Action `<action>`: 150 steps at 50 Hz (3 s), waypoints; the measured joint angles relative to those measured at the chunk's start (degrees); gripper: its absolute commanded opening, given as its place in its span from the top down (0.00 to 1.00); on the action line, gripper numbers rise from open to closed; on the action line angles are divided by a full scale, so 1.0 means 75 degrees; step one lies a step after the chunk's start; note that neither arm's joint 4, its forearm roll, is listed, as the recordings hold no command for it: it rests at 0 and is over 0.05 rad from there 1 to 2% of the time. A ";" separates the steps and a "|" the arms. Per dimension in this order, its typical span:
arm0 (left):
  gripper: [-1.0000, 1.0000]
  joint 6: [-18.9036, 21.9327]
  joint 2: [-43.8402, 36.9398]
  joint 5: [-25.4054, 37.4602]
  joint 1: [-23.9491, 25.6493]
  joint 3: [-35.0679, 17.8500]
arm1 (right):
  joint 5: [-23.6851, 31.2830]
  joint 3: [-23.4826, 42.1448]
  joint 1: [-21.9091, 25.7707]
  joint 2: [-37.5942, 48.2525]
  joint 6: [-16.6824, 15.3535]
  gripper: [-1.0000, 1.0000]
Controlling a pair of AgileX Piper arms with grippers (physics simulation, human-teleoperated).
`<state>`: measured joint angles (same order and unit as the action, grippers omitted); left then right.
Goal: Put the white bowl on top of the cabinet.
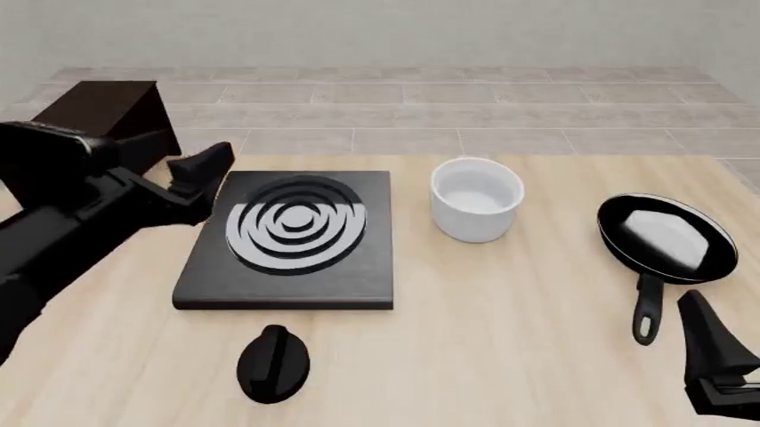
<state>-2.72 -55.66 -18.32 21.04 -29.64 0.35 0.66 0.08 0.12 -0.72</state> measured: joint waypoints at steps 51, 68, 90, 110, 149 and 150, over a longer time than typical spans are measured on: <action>0.00 0.0037 -0.5367 0.1703 0.1763 -0.5013 | -0.0038 -0.0047 0.0001 -0.0004 0.0001 0.00; 0.00 0.0281 -0.6634 0.3491 0.2502 -0.7176 | -0.0044 -0.0052 0.0000 -0.0002 0.0001 0.00; 0.00 0.0298 -0.7932 0.5797 0.3065 -0.9956 | -0.0047 -0.0053 0.0000 0.0001 0.0001 0.00; 0.00 0.0262 -0.9295 0.7209 0.3192 -1.2047 | -0.0033 -0.0041 0.0000 -0.0002 0.0002 0.00; 0.00 0.0233 -1.2745 0.9827 0.3352 -1.7361 | -0.0031 -0.0039 0.0001 -0.0003 0.0002 0.00; 0.00 0.0228 -1.2781 0.9832 0.3359 -1.7390 | -0.0030 -0.0039 0.0001 -0.0003 0.0002 0.00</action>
<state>-1.01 -151.51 55.43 46.23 -160.06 0.12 0.37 0.09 0.10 -0.70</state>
